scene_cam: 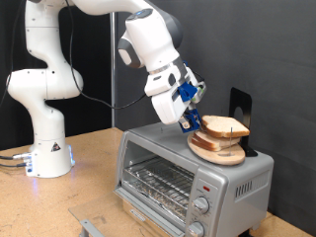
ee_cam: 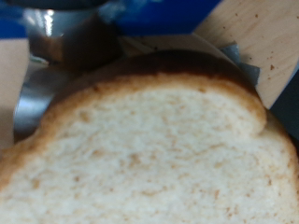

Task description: Make a piece of toast with the oven

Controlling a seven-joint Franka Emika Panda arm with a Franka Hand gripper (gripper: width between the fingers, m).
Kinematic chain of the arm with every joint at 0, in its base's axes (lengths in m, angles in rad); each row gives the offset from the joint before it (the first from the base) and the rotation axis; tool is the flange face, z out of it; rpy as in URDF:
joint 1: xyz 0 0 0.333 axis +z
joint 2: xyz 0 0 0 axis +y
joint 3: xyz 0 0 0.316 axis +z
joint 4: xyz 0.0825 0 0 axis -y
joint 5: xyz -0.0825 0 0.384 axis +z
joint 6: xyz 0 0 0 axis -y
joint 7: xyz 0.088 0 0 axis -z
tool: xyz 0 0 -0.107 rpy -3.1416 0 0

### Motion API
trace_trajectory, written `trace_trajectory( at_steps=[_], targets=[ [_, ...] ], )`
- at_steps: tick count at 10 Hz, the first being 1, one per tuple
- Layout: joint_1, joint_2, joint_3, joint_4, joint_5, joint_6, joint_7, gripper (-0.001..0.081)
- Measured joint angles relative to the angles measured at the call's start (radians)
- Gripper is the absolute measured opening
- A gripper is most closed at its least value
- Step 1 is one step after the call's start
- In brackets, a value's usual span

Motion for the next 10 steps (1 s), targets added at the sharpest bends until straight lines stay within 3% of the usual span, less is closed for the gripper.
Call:
trace_trajectory(
  at_steps=[5, 10],
  targets=[
    [0.0, -0.091, -0.026, -0.077, 0.182, -0.02, -0.184, 0.0469],
    [-0.003, -0.218, -0.079, -0.11, 0.204, -0.111, -0.207, 0.0469]
  ],
)
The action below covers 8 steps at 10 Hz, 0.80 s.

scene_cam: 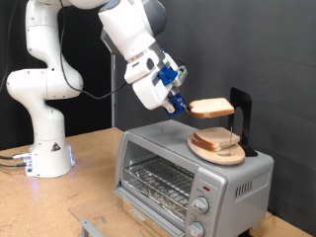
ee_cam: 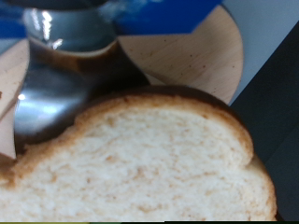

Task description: Make a piece of toast with the oven

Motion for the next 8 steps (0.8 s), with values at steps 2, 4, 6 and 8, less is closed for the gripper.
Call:
trace_trajectory(
  at_steps=[2, 4, 6, 8],
  targets=[
    [-0.001, -0.049, -0.028, -0.016, -0.002, -0.068, 0.0, 0.0469],
    [-0.001, -0.045, -0.026, -0.022, 0.003, -0.063, -0.007, 0.0469],
    [0.0, -0.078, -0.043, -0.073, 0.015, -0.089, -0.069, 0.0469],
    [0.0, -0.157, -0.074, -0.156, 0.017, -0.131, -0.122, 0.0469]
  ],
)
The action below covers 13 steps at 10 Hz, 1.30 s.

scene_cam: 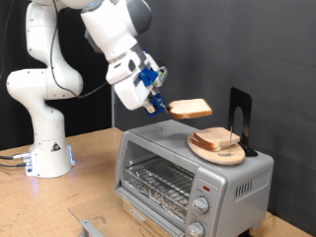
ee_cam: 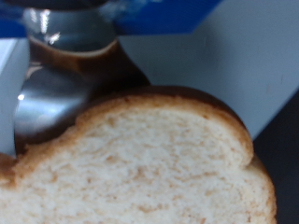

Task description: Make a piece of toast with the oven

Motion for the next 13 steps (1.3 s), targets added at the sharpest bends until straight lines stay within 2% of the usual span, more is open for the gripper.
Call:
trace_trajectory(
  at_steps=[3, 5, 9, 10, 13],
  targets=[
    [-0.001, -0.128, -0.057, -0.12, 0.079, 0.011, -0.058, 0.0469],
    [-0.016, -0.172, -0.088, -0.164, 0.087, 0.02, -0.058, 0.0469],
    [-0.071, -0.188, -0.14, -0.192, 0.036, -0.007, -0.061, 0.0469],
    [-0.078, -0.192, -0.154, -0.192, 0.014, -0.037, -0.062, 0.0469],
    [-0.079, -0.191, -0.151, -0.21, 0.013, -0.022, -0.1, 0.0469]
  ],
)
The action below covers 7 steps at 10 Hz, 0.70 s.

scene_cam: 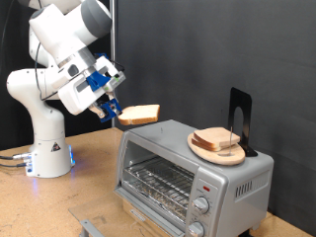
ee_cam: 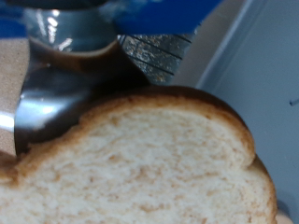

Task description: Make a piece of toast with the oven

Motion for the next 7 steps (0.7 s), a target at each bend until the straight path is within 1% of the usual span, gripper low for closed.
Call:
trace_trajectory(
  at_steps=[1, 3, 5, 7],
  targets=[
    [-0.004, 0.003, -0.004, -0.02, -0.007, 0.018, -0.025, 0.0469],
    [-0.032, 0.037, -0.005, -0.045, -0.035, 0.054, -0.059, 0.0469],
    [-0.058, 0.109, -0.008, -0.045, -0.06, 0.069, -0.103, 0.0469],
    [-0.07, 0.196, -0.012, -0.041, -0.063, 0.112, -0.173, 0.0469]
  ],
)
